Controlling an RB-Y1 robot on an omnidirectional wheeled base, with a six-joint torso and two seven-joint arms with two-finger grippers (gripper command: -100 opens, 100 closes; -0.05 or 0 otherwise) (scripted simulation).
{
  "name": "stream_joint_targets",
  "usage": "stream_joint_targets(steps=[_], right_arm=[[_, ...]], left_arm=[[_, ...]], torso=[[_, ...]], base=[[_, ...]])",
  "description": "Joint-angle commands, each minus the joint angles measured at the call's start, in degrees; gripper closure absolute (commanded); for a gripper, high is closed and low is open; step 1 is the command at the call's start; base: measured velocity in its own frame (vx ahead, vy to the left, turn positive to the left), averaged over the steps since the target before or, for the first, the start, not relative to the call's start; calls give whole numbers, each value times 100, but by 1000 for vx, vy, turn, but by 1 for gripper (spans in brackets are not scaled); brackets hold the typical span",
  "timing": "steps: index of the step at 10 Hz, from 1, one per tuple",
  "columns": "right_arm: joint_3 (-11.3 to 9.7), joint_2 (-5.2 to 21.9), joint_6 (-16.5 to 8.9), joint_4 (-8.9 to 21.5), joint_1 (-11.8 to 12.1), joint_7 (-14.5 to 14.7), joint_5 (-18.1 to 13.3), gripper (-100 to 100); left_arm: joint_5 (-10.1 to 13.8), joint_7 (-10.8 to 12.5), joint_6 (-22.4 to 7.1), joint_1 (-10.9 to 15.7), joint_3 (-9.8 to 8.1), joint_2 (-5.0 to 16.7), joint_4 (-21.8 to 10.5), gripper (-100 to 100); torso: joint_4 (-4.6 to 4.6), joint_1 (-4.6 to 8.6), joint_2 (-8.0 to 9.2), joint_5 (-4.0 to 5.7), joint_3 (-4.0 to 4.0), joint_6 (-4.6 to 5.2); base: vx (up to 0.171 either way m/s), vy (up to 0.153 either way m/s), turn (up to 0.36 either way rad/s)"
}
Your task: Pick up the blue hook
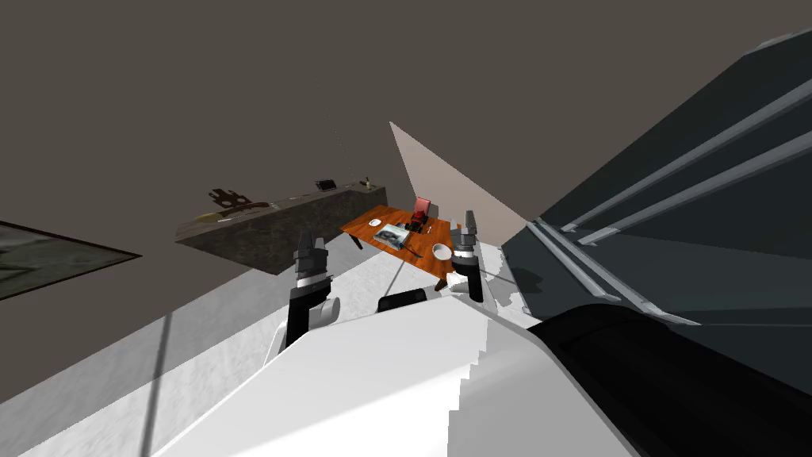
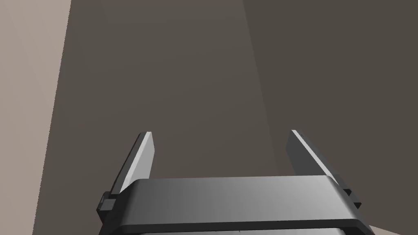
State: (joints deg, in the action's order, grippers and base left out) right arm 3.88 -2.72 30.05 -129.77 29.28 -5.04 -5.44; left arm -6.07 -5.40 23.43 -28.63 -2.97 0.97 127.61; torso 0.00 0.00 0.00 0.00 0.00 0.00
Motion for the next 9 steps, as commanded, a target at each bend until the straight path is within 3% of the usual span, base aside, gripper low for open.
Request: stream_joint_targets(steps=[1,5,9], right_arm=[[-1,185,-20,17,-50,1,-21,-100],[-13,854,-127,151,-328,3,-191,-100],[-54,1529,-284,513,-737,-4,-604,-100]], left_arm=[[0,0,0,0,0,0,0,0],[0,0,0,1,1,0,0,0],[0,0,0,1,1,-1,0,0]], torso=[[0,0,0,0,0,0],[2,-14,11,-3,-6,-1],[3,-29,16,-7,-9,-2]], base=[[-12,9,40],[-33,36,93],[-43,79,175]])
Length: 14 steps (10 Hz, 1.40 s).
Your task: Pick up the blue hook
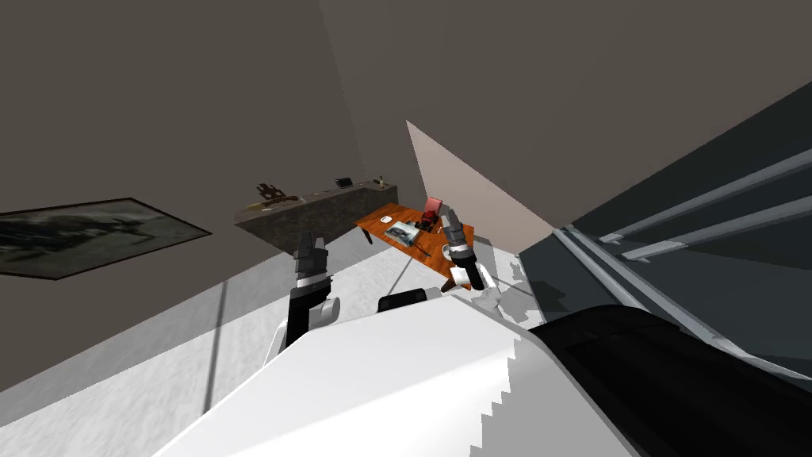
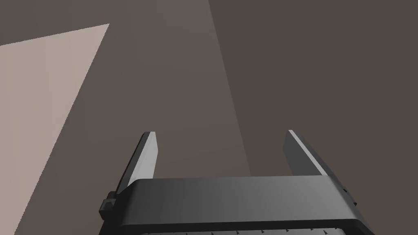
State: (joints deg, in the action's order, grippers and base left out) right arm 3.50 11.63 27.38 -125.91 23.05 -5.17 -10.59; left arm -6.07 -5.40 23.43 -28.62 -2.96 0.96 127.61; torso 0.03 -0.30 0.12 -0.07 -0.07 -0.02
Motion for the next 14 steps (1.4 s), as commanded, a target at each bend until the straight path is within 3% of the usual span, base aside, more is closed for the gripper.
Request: stream_joint_targets(steps=[1,4,7,11,14], right_arm=[[-32,251,-60,266,-222,4,-237,-100],[-100,679,-193,746,-540,-18,-736,-100],[-133,813,-237,1050,-639,-28,-1017,-100],[-275,1172,-358,1855,-896,-68,-1723,-100],[-336,1281,-394,2190,-968,-84,-2042,-100]], left_arm=[[0,0,0,0,0,0,0,0],[0,0,0,0,0,0,0,0],[0,0,0,-1,-1,1,0,0],[0,0,0,-2,-2,1,0,0],[0,0,0,-1,-1,1,0,0]], torso=[[0,0,0,0,0,0],[-2,9,-10,2,6,0],[-4,18,-17,4,10,1],[-6,27,-26,6,16,6],[-6,31,-24,7,14,4]], base=[[-26,75,179],[-1,64,237],[17,32,115],[40,19,174],[38,1,113]])
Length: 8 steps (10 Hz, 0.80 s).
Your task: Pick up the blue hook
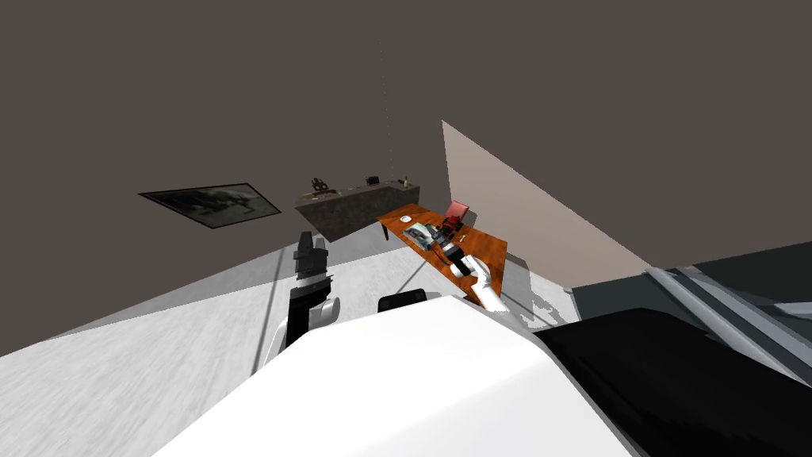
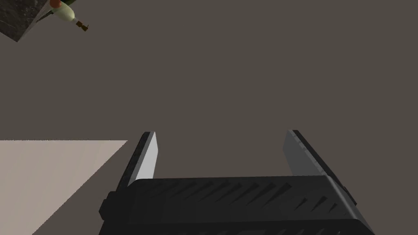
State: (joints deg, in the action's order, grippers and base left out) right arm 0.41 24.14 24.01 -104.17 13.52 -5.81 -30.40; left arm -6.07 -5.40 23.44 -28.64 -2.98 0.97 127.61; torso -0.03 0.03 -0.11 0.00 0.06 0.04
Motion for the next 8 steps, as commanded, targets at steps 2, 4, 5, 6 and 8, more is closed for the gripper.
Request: stream_joint_targets(steps=[2,4,5,6,8], right_arm=[[-93,137,-93,341,-81,-37,-341,-100],[-162,243,-127,677,-141,-53,-627,-100],[-232,346,-160,896,-196,-70,-843,-100],[-232,346,-160,1019,-196,-70,-916,-100],[-302,447,-194,1366,-246,-87,-1206,-100]], left_arm=[[0,0,0,0,0,0,0,0],[0,0,0,0,0,0,0,0],[0,0,0,0,0,0,0,0],[0,0,0,0,0,0,0,0],[0,0,0,0,0,0,0,0]], torso=[[-1,1,-6,0,3,-4],[-2,1,-9,0,5,-2],[-2,3,-6,1,4,2],[-1,6,-7,1,4,-1],[-1,9,-7,1,4,-1]], base=[[51,-9,153],[58,-9,124],[53,-22,154],[47,-24,98],[51,-30,132]])
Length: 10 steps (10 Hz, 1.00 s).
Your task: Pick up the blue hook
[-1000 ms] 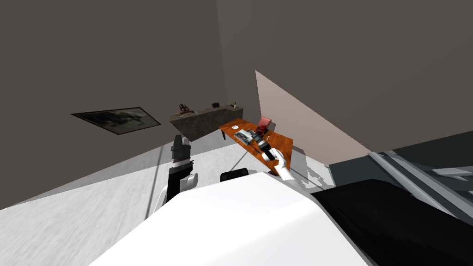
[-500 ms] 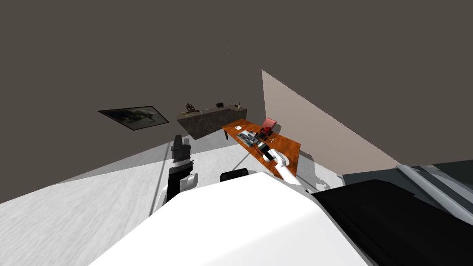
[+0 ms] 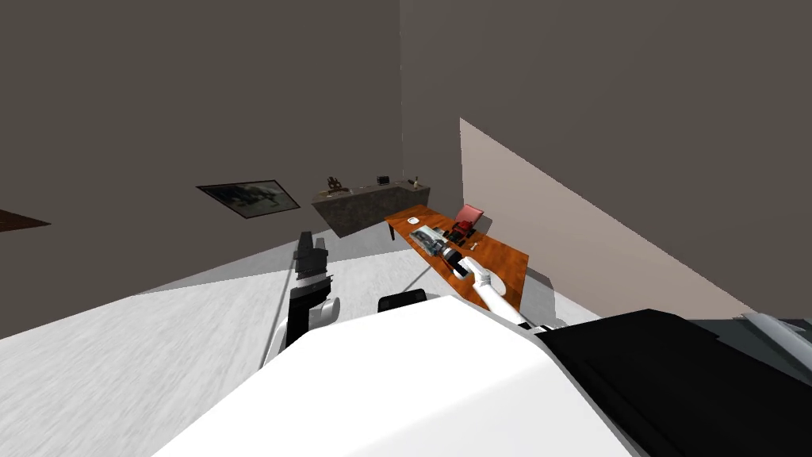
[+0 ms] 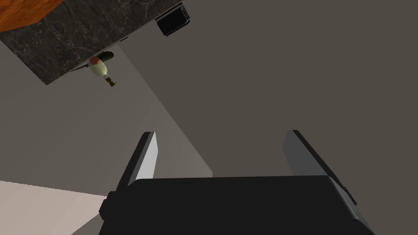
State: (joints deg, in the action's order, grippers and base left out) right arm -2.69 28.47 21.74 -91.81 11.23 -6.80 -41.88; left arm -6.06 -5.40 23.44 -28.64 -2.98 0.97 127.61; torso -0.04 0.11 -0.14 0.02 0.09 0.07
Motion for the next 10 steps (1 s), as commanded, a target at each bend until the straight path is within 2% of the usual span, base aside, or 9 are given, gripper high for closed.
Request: stream_joint_targets(steps=[1,2,3,5,6,7,8,9,10], right_arm=[[-60,111,-1,286,-62,-3,-286,-100],[-60,111,-1,477,-62,-3,-348,-100],[-128,205,-35,652,-101,-18,-565,-100],[-128,205,-35,824,-101,-18,-633,-100],[-196,294,-66,1035,-133,-32,-893,-100],[-196,294,-66,1170,-133,-32,-913,-100],[-196,294,-66,1170,-133,-32,-913,-100],[-264,374,-96,1471,-159,-45,-1186,-100],[-264,374,-96,1509,-159,-45,-1186,-100]], left_arm=[[0,0,0,0,0,0,0,0],[0,0,0,0,0,0,0,0],[0,0,0,0,0,0,0,0],[0,0,0,0,0,0,0,0],[0,0,0,0,0,0,0,0],[0,0,0,0,0,0,0,0],[0,0,0,0,0,0,0,0],[0,0,0,0,0,0,0,0],[0,0,0,0,0,0,0,0]], torso=[[0,0,0,0,0,0],[0,-2,-2,-1,1,-3],[0,0,-1,-1,0,0],[0,2,-2,0,1,2],[2,-5,6,-1,-3,1],[2,-3,3,-2,-2,-2],[1,-1,1,-1,-1,0],[1,-4,5,-1,-3,2],[1,1,1,-1,-1,-1]], base=[[50,-21,145],[48,-31,94],[67,-40,179],[37,-28,33],[39,-23,140],[44,-34,101],[28,-23,2],[49,-36,145],[52,-44,81]])
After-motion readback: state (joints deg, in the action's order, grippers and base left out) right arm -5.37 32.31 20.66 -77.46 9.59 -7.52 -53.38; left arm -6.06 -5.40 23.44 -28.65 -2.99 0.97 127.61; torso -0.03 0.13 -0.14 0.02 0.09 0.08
